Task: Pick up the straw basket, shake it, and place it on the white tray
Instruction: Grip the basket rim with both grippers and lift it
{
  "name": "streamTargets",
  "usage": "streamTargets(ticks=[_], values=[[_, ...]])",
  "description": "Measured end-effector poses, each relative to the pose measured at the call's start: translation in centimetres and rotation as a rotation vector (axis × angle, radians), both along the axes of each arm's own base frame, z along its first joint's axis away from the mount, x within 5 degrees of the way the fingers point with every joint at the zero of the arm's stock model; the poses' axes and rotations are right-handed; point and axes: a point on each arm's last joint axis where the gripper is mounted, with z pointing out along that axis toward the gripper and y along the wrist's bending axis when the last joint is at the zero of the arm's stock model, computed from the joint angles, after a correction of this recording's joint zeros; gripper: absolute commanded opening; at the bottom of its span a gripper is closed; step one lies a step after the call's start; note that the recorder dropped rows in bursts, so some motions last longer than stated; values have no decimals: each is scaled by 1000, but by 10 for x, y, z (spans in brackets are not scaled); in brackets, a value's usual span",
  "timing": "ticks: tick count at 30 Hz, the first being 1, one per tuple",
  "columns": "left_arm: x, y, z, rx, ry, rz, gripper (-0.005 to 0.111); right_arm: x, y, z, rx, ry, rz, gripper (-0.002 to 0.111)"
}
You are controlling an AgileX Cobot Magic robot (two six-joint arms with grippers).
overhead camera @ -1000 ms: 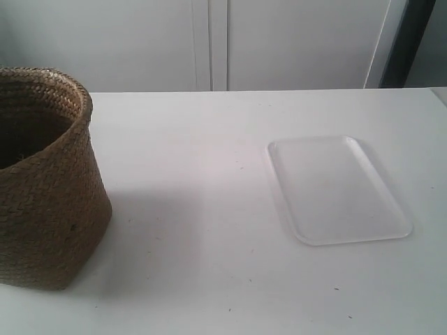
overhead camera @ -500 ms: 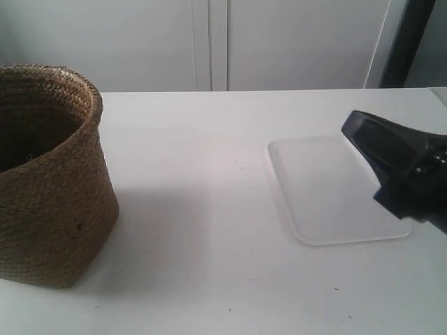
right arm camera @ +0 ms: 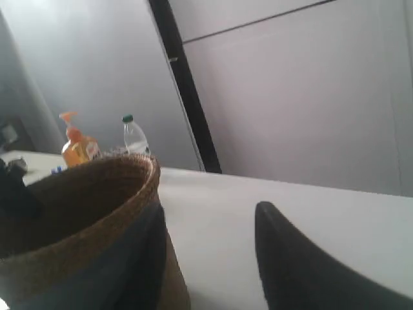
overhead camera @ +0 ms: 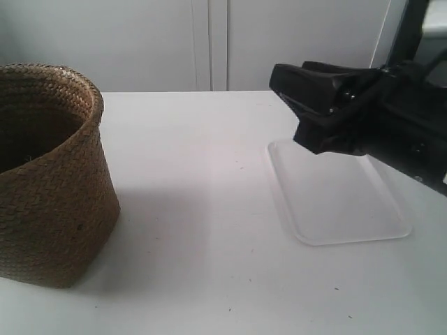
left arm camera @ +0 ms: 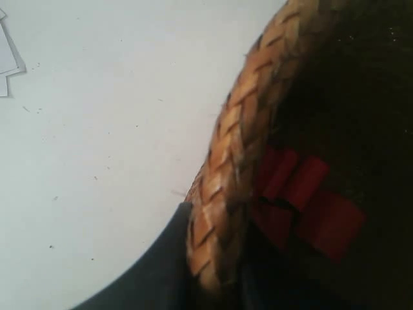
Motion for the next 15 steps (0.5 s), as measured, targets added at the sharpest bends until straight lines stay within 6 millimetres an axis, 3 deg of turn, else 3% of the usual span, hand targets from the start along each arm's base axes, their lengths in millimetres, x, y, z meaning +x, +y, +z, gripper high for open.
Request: streamTargets(ticks=[5, 9, 15], values=[[0, 0, 0, 0, -2, -3, 0, 18, 7, -6, -123, 92, -24, 75], [0, 0, 0, 3, -4, -5, 0, 24, 12, -8, -66, 165, -20, 77], [1, 0, 0, 4, -7, -4, 0, 25, 33, 4, -85, 223, 96, 77]])
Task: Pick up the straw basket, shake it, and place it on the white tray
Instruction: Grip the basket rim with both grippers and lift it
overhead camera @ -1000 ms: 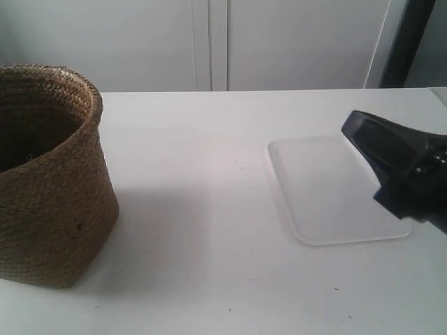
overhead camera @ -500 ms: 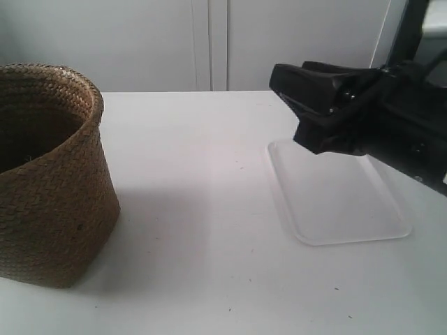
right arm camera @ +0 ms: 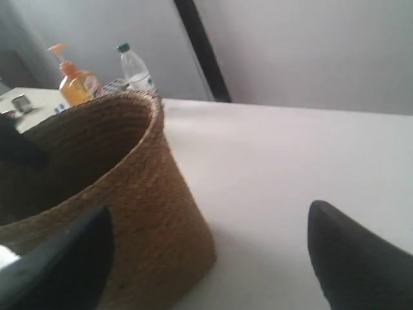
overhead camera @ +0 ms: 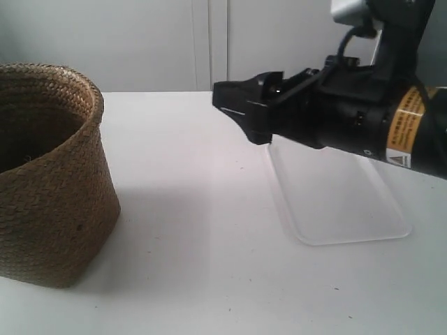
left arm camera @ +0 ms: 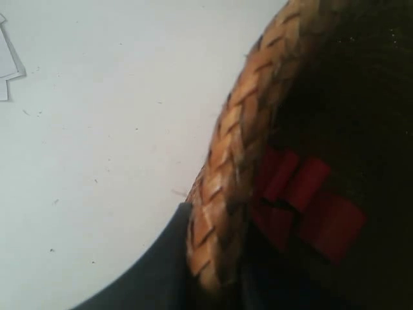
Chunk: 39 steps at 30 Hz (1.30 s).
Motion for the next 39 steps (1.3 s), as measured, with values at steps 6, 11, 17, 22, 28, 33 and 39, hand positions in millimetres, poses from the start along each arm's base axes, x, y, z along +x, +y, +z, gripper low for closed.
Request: streamTargets(ticks=[6, 11, 17, 22, 28, 33, 39], values=[[0, 0, 0, 0, 0, 0, 0, 16, 35, 14, -10, 154, 191, 76], [0, -1, 0, -9, -3, -2, 0, 41, 62, 19, -7, 232, 292, 74], [2, -6, 2, -47, -33, -40, 0, 67, 83, 21, 36, 262, 324, 72], [6, -22, 3, -44, -44, -111, 0, 90, 103, 5, 46, 308, 325, 72], [5, -46, 6, -35, -73, -199, 0, 108, 124, -28, 11, 366, 282, 64], [-8, -65, 16, -16, -135, -264, 0, 116, 130, -47, -17, 392, 261, 10], [-39, -94, 22, -52, -275, -371, 0, 114, 126, -41, -82, 336, 275, 0]])
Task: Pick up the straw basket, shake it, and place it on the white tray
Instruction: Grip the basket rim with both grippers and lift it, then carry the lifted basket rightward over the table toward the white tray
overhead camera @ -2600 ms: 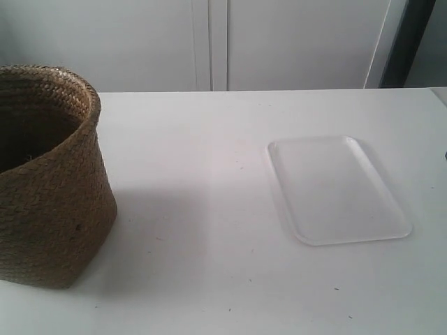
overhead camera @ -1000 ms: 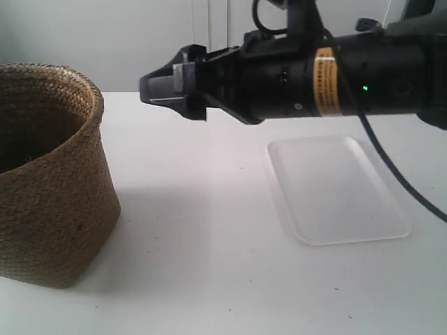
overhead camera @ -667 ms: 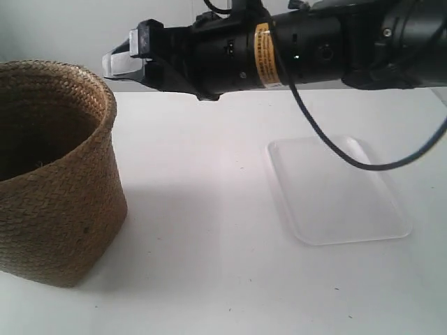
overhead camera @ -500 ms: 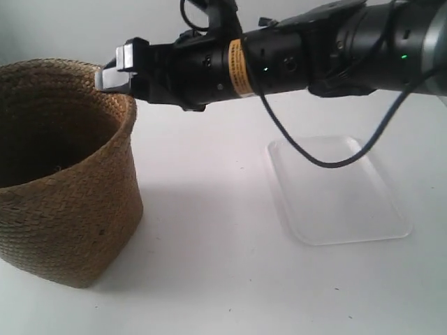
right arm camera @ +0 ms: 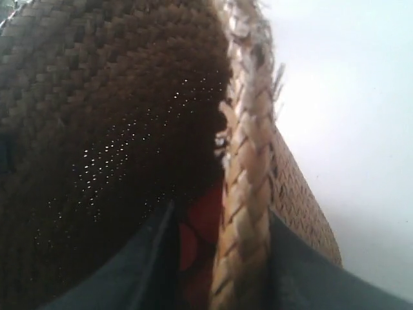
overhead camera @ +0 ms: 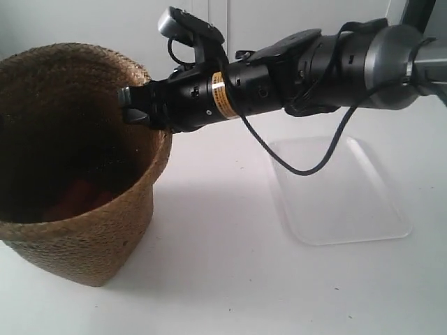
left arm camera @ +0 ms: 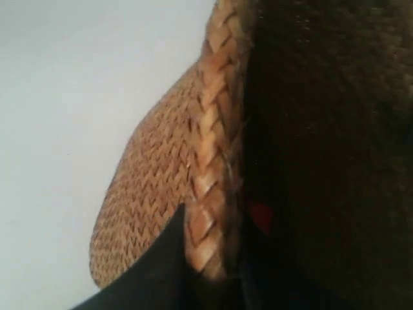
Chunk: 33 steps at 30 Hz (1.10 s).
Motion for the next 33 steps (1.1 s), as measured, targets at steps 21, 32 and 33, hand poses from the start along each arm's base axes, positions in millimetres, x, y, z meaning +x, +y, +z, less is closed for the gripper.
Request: streamTargets(ticks=[21, 32, 33], values=[[-141, -16, -70, -185, -569, -117, 0, -152, -117, -2, -198, -290, -276, 0], [-137, -20, -80, -186, -535, -144, 0, -192, -135, -12, -181, -359, -318, 0], [-135, -20, -84, -174, -527, -144, 0, -191, -134, -18, -206, -351, -322, 0]])
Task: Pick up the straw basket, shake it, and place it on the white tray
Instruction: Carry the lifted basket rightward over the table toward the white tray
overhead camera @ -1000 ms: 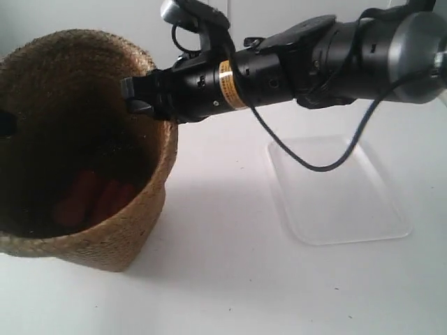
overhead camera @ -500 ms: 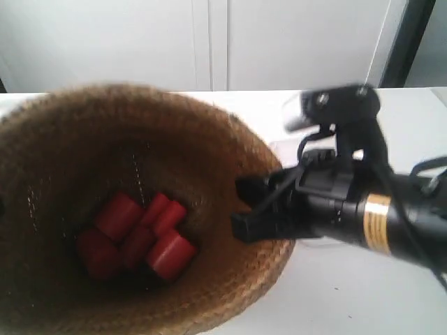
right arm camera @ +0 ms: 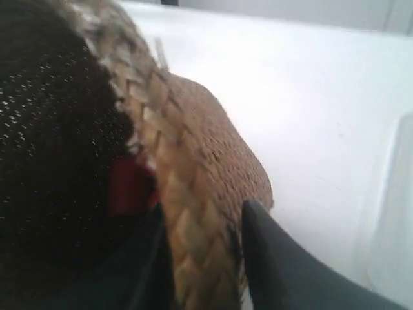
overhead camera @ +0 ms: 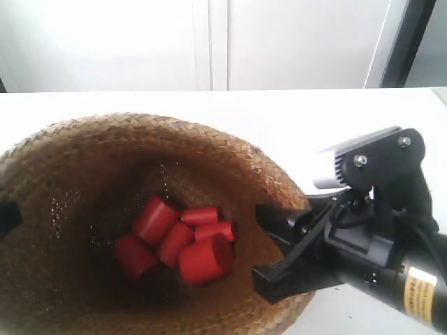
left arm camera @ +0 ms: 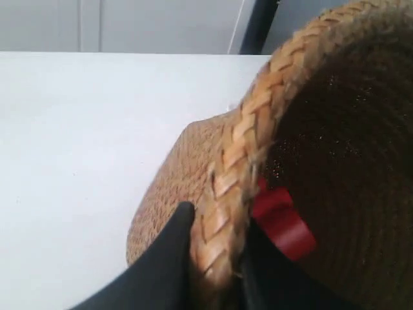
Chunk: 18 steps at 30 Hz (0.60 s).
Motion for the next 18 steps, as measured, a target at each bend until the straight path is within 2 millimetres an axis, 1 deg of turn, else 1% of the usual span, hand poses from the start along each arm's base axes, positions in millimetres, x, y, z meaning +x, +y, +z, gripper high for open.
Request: streamTargets(ticks=[1, 2, 3, 6, 7, 8, 9, 10, 11, 12, 13, 14, 15, 16, 17, 18], values=[[0, -1, 6, 1, -24, -6, 0, 0, 1, 2, -1, -10, 4, 0], [0, -2, 15, 6, -51, -28, 0, -3, 3, 11, 20, -35, 27, 0], [-2, -4, 30, 9, -95, -56, 0, -6, 3, 22, 49, -63, 53, 0], [-7, -6, 88, -8, -258, -105, 0, -18, 0, 71, 162, -199, 133, 0], [-9, -6, 102, -20, -296, -110, 0, -23, -6, 88, 203, -250, 145, 0], [-9, -6, 109, -24, -312, -111, 0, -27, -12, 98, 230, -287, 153, 0], [-6, -8, 110, -27, -307, -110, 0, -30, -16, 101, 241, -304, 155, 0], [0, -11, 101, -23, -266, -106, 0, -31, -20, 96, 239, -306, 142, 0], [8, -14, 89, -14, -221, -93, 0, -30, -22, 83, 214, -284, 119, 0], [19, -19, 68, 16, -149, -77, 0, -26, -22, 68, 180, -253, 86, 0], [29, -24, 46, 46, -74, -59, 0, -22, -22, 47, 138, -204, 43, 0], [35, -28, 29, 70, -13, -51, 0, -19, -22, 30, 94, -165, 5, 0], [42, -35, 15, 106, 32, -55, 0, -17, -21, 19, 55, -143, -17, 0], [45, -40, 12, 116, 43, -61, 0, -16, -21, 17, 44, -144, -27, 0], [48, -55, 27, 110, -19, -110, 0, -15, -19, 32, 69, -179, -18, 0], [48, -62, 37, 107, -56, -140, 0, -16, -18, 47, 98, -206, 0, 0]])
